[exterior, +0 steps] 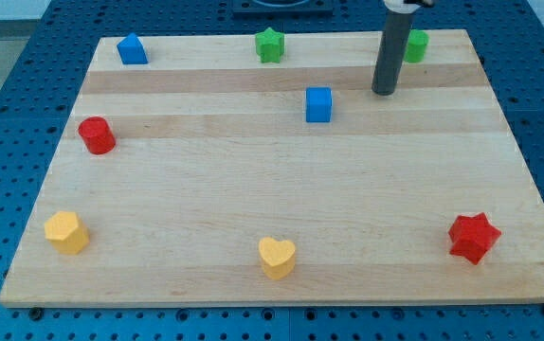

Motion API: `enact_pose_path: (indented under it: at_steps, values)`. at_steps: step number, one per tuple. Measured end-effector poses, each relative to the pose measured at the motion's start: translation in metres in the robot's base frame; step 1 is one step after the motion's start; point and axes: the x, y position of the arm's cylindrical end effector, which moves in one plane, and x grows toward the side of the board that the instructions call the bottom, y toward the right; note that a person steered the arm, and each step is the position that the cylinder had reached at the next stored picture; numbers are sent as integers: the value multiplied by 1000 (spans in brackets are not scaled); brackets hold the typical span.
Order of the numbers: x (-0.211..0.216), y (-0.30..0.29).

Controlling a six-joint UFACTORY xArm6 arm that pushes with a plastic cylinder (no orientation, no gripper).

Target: Move the blue cube to the top center

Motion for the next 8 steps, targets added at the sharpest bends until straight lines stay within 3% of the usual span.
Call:
enact_pose_path:
  at_steps: [2, 3, 4, 5, 7, 8]
  values:
    - [49, 0]
    - [69, -44]
    - [50, -106]
    - [1, -112]
    - [-23, -113]
    - [-55, -117]
